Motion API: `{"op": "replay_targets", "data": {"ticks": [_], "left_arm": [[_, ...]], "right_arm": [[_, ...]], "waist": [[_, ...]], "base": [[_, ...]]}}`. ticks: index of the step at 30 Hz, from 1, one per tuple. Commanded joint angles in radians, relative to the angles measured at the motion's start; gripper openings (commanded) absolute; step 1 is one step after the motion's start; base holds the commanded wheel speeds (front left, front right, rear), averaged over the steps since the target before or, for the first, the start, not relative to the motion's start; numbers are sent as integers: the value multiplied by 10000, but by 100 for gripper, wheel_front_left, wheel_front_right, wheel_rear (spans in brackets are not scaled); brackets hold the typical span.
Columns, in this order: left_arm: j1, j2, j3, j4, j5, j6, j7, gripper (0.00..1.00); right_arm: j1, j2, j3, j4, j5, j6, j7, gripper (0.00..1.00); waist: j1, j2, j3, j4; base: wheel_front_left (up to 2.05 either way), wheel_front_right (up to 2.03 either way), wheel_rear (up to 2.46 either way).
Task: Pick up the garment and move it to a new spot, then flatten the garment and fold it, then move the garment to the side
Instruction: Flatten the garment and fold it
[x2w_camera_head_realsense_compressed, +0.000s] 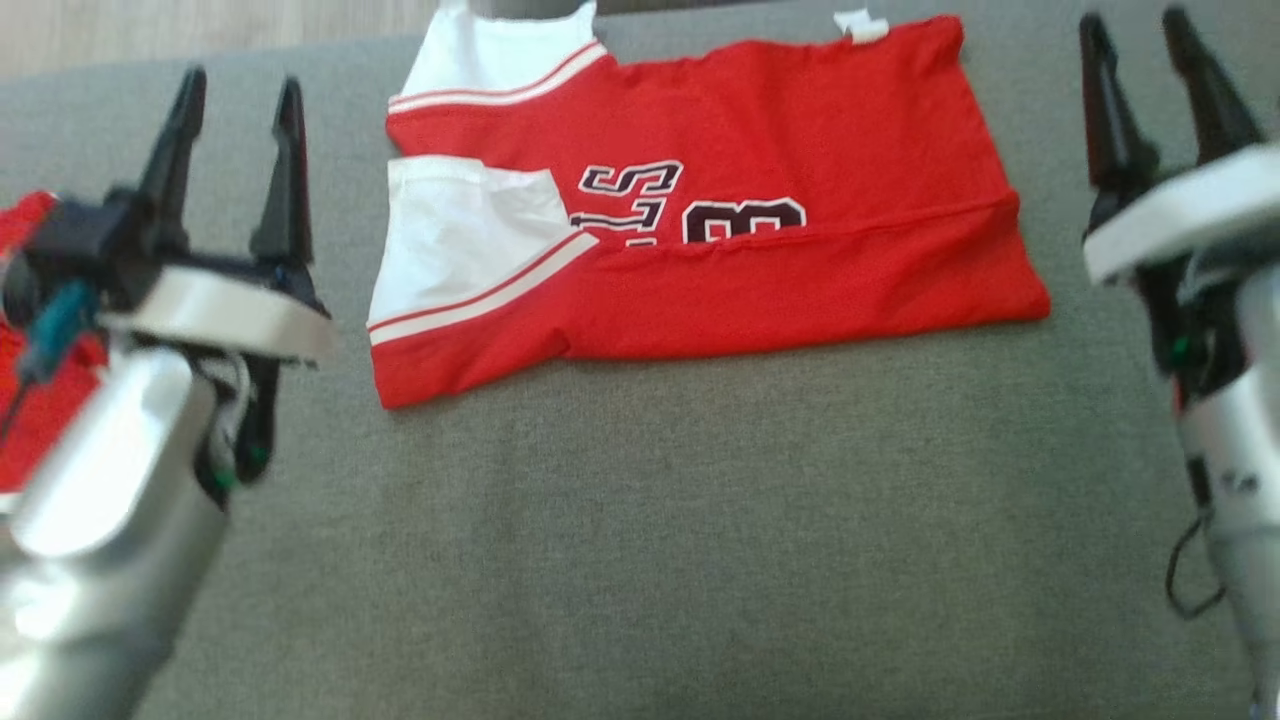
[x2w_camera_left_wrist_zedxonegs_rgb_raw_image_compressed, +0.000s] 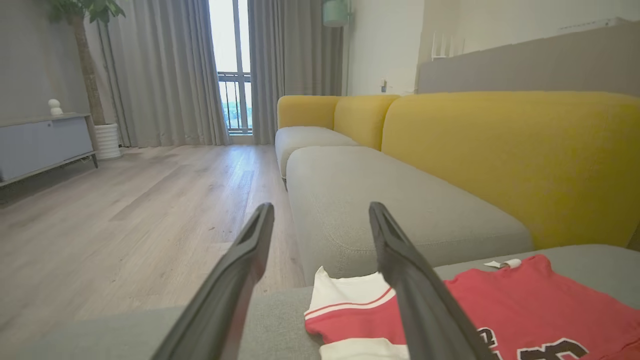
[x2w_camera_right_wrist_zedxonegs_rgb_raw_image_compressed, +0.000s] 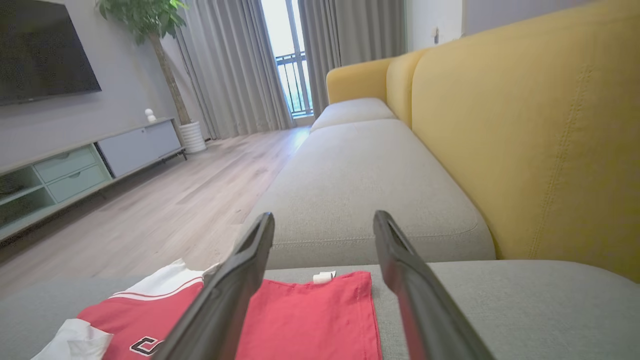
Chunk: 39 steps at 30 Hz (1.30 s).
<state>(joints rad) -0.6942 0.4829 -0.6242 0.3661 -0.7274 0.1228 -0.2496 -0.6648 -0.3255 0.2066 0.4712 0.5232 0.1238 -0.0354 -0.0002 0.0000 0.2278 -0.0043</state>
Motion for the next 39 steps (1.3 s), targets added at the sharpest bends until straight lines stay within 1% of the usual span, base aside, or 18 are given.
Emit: {"op": "replay_targets", "data": {"ticks": [1, 4, 6, 10, 14, 21, 24, 29, 34, 38, 39], "left_arm": [[-209, 272, 543, -344, -64, 100, -97, 100], [770, -96, 1290, -1334, 239, 518, -115, 100], [1491, -408, 1749, -1901, 550, 680, -117, 100], [2753, -1032, 2338, -2516, 1190, 685, -119, 100], [3709, -1611, 2606, -2590, 1839, 472, -120, 100], [4531, -2507, 3024, -2076, 2573, 30, -121, 100], [4558, -2691, 3125, -1523, 2918, -233, -121, 100], [4261, -2786, 2938, -522, 3022, -467, 4, 100], [3647, -2857, 2821, 576, 3038, -401, 512, 100], [3043, -2791, 2868, 1522, 3092, -151, 992, 100], [3043, -2791, 2868, 1522, 3092, -151, 992, 100]], "right_arm": [[67, 54, 8, -382, -134, 69, -184, 100], [782, 356, -383, -699, -617, 69, -823, 100], [1276, 609, -625, -904, -1003, 69, -1072, 100], [2227, 1078, -1008, -1254, -1853, 69, -1209, 100], [3108, 1457, -1218, -1543, -2567, 69, -1188, 100], [3858, 1974, -1651, -1849, -3226, 69, -1260, 100], [3880, 2139, -1807, -1982, -3359, 69, -1221, 100], [3823, 2216, -1850, -2162, -3442, 69, -1123, 100], [3739, 2267, -1824, -2345, -3507, 69, -1049, 100], [3629, 2287, -1714, -2458, -3525, 69, -1015, 100], [3629, 2287, -1714, -2458, -3525, 69, -1015, 100]], "waist": [[2, 0, -162, -19], [2, 0, -372, -19], [2, 0, -496, -30], [2, 0, -697, -33], [2, 0, -850, -37], [2, 0, -885, -61], [2, 0, -853, -72], [2, 0, -717, -129], [2, 0, -430, -258], [2, 0, -146, -439], [2, 0, -146, -439]], "base": [[0, 0, 0], [0, 0, 0], [0, 0, 0], [0, 0, 0], [0, 0, 0], [0, 0, 0], [0, 0, 0], [0, 0, 0], [0, 0, 0], [0, 0, 0], [0, 0, 0]]}}
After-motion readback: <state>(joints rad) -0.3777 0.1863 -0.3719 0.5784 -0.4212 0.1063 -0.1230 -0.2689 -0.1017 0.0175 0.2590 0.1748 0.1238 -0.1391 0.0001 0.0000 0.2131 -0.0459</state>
